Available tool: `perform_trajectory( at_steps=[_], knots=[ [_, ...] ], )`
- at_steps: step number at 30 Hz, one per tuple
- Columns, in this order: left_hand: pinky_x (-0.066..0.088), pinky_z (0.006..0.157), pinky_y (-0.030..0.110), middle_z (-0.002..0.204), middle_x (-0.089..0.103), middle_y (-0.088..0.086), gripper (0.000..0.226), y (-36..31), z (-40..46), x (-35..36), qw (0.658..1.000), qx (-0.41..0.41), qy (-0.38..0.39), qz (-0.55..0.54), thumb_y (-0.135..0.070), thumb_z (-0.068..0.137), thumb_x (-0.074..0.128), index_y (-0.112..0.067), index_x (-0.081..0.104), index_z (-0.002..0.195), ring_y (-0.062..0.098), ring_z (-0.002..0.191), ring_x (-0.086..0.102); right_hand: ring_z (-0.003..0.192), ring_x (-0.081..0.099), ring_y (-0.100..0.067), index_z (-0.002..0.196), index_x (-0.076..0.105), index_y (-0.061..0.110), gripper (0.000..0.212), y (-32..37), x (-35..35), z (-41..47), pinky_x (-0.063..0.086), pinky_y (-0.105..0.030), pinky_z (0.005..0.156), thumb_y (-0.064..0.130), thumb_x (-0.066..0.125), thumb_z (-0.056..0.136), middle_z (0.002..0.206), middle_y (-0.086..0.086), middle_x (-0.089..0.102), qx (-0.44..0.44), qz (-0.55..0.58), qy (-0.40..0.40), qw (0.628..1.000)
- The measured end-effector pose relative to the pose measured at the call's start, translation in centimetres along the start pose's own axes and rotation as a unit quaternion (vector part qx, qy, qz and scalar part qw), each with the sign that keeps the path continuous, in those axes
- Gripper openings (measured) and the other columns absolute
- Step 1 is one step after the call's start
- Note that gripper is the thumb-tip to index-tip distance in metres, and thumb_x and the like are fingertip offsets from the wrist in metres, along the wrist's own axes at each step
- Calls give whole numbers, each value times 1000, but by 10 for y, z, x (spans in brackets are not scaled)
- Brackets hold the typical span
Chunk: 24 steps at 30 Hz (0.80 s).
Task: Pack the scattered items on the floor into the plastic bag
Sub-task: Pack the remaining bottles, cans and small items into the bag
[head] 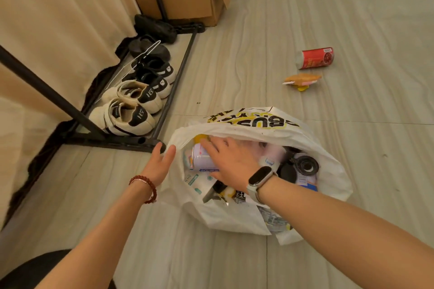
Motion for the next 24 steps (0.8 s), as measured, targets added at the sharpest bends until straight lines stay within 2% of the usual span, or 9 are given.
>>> perform_trajectory(
  at_steps=[3,6,8,11,15,17,19,22,24],
  knots=[
    [42,100,46,134,48,14,58,-2,-1,4,999,23,-22,6,-43,90,46,-17,30,139,31,118,50,92,60,-24,118,52,20,57,1,6,4,49,-32,67,24,69,64,108,-6,63,-22,-95,-85,992],
    [49,76,37,95,61,12,27,-13,-2,-2,993,83,-88,1,-32,91,49,-9,59,100,29,92,58,75,60,-20,105,53,20,41,-7,0,8,45,-29,60,21,57,65,89,0,65,-34,-146,-169,974],
    [41,60,30,73,54,9,27,-25,-5,-5,984,121,-126,-29,-27,92,48,-6,58,78,24,73,51,66,57,-18,93,48,18,25,-9,-7,11,42,-28,55,19,53,68,78,2,62,-21,-155,-182,971],
    [35,55,29,64,46,5,32,-41,-9,-8,969,167,-180,-26,-27,93,45,-6,53,70,16,62,42,61,57,-20,80,59,15,19,-11,-9,19,43,-26,51,9,44,70,72,-1,62,-10,-110,-167,980],
    [35,55,27,62,45,1,31,-52,-14,-9,961,184,-202,-34,-27,93,44,-9,53,71,13,59,41,93,67,-31,102,65,5,44,-22,-2,15,55,-39,78,7,73,59,102,-15,69,-37,-71,-151,985],
    [35,54,26,61,44,0,31,-60,-20,-9,956,201,-208,-45,-26,93,45,-13,51,65,12,58,40,128,46,-30,130,47,7,59,-26,-3,8,37,-45,105,15,66,75,138,-16,48,-63,-117,-69,989],
    [37,53,22,62,44,-1,29,-76,-28,-9,949,231,-205,-61,-25,93,45,-16,51,66,11,58,41,143,13,-27,145,17,17,61,-34,-5,12,12,-49,114,23,45,91,155,-9,13,-19,-149,-22,988],
    [32,45,7,61,40,-1,32,-104,-36,-11,932,277,-218,-81,-24,93,45,-15,47,63,7,53,35,117,50,-26,121,55,20,43,-26,-21,20,32,-47,91,30,59,80,131,-8,52,14,-182,-61,981],
    [34,49,10,60,38,-2,33,-109,-35,-11,933,268,-226,-80,-25,94,44,-16,46,63,8,53,34,93,59,-22,101,63,18,30,-24,-27,17,39,-39,74,24,63,72,104,-4,63,-54,-173,-113,977]
  ],
)
Point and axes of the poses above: each hand's wrist, its own z-axis towards the middle knuckle, its own x-axis out of the palm, y = z × x, the point moved 2 cm from there along z, towards the middle knuckle
